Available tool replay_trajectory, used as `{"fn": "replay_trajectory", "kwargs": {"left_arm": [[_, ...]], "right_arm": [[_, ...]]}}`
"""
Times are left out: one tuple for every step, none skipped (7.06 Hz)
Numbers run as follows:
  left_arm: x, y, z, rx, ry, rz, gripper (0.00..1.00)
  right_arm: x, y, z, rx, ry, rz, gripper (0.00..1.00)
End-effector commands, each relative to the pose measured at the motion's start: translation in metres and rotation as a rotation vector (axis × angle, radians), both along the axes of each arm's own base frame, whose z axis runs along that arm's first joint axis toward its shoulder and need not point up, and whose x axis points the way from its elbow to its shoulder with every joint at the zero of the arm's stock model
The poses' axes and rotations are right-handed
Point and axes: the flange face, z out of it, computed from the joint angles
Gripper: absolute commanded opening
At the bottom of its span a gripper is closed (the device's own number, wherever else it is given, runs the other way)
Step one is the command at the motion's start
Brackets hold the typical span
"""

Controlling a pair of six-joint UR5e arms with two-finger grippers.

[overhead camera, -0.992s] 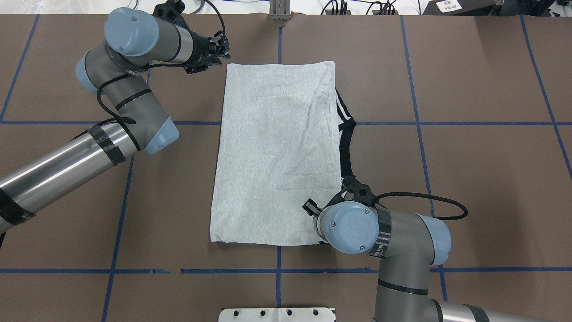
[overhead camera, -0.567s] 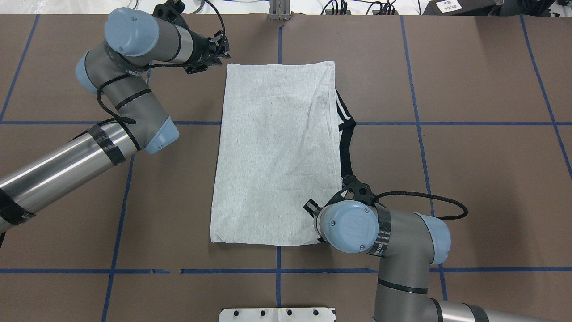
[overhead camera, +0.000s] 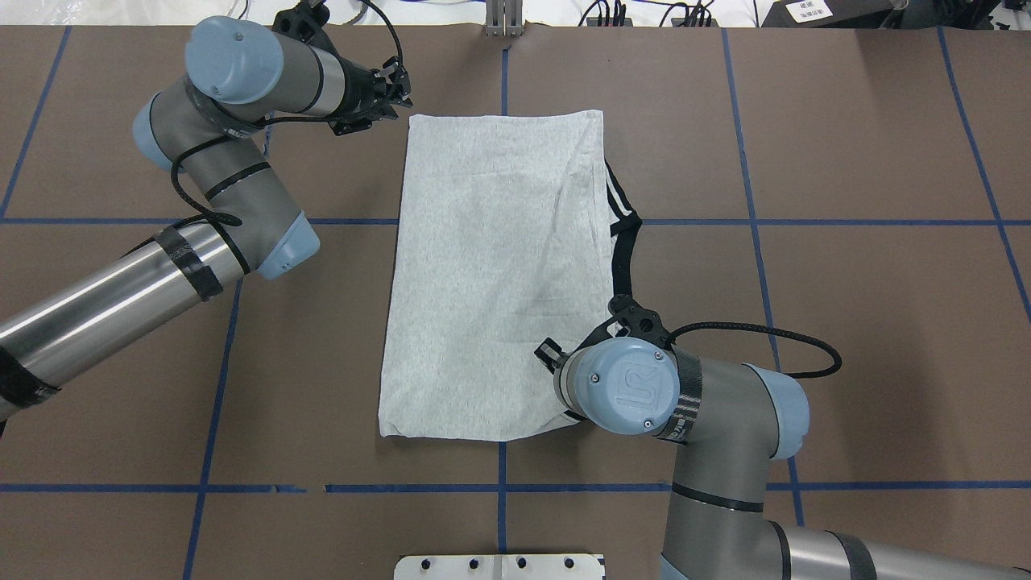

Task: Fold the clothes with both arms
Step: 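Move the left gripper down to the shirt's near corner beside the right gripper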

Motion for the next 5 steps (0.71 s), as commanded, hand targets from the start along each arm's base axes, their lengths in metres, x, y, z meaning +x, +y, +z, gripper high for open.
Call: {"fn": "replay_trajectory", "kwargs": {"left_arm": [[-0.014, 0.039, 0.011, 0.002, 0.038, 0.015, 0.35], [-0.014, 0.080, 0.011, -0.031, 0.097, 0.033, 0.35], [-0.010, 0.122, -0.006, -0.084, 0.138, 0.057, 0.39], [-0.001, 0.180, -0.026, -0.125, 0.106, 0.116, 0.45], [0.013, 0.238, -0.026, -0.153, 0.073, 0.144, 0.49]], "right_arm": [[0.007, -0.001, -0.006, 0.002, -0.015, 0.003, 0.00], [0.010, 0.001, -0.004, 0.001, -0.014, 0.001, 0.00], [0.009, 0.005, 0.000, 0.001, -0.009, -0.004, 0.00], [0.009, 0.006, 0.002, -0.001, -0.007, -0.006, 0.00], [0.010, 0.006, 0.002, 0.000, -0.008, -0.007, 0.00]]}}
